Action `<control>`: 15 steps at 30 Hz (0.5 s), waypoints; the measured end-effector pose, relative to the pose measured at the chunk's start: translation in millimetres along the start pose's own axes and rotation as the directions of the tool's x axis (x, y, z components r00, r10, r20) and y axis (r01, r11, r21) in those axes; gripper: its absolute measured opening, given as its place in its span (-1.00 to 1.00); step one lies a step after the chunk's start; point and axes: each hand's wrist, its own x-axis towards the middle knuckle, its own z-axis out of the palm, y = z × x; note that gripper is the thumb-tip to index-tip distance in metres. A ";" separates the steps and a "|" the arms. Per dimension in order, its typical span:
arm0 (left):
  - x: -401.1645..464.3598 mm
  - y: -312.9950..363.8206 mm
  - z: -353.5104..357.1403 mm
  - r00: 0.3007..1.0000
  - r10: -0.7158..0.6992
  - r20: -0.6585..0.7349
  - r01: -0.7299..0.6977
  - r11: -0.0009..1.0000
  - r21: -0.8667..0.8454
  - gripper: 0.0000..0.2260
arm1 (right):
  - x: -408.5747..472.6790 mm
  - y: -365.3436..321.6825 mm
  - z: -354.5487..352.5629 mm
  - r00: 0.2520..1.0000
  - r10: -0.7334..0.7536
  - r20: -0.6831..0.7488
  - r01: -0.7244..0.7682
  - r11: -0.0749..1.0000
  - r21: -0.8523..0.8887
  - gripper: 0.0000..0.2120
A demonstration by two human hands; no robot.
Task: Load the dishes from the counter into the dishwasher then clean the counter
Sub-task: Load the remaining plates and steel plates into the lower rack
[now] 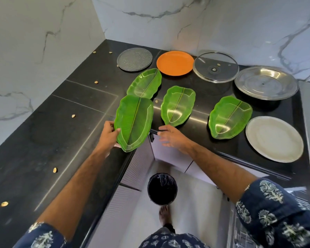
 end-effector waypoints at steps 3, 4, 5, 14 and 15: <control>-30.8 14.7 26.6 0.978 0.125 0.164 -0.106 0.988 -0.114 -0.84 | -30.5 -2.7 -10.8 0.999 -0.049 -0.006 0.049 0.977 0.209 -0.59; -41.3 21.0 39.5 0.960 0.158 0.230 -0.128 0.982 -0.142 -0.82 | -43.1 -1.5 -19.1 0.997 -0.080 -0.015 0.081 0.951 0.298 -0.62; -52.0 27.0 57.4 0.935 0.186 0.303 -0.145 0.978 -0.153 -0.79 | -58.6 1.0 -30.2 0.993 -0.112 -0.037 0.118 0.914 0.388 -0.67; -176.5 53.2 265.5 0.694 0.221 0.685 -0.177 0.975 -0.136 -0.79 | -238.2 88.0 -177.7 0.904 -0.117 -0.411 0.348 0.759 0.550 -0.67; -197.4 53.9 296.4 0.651 0.218 0.727 -0.191 0.974 -0.122 -0.81 | -269.0 107.7 -196.1 0.882 -0.092 -0.462 0.361 0.763 0.536 -0.67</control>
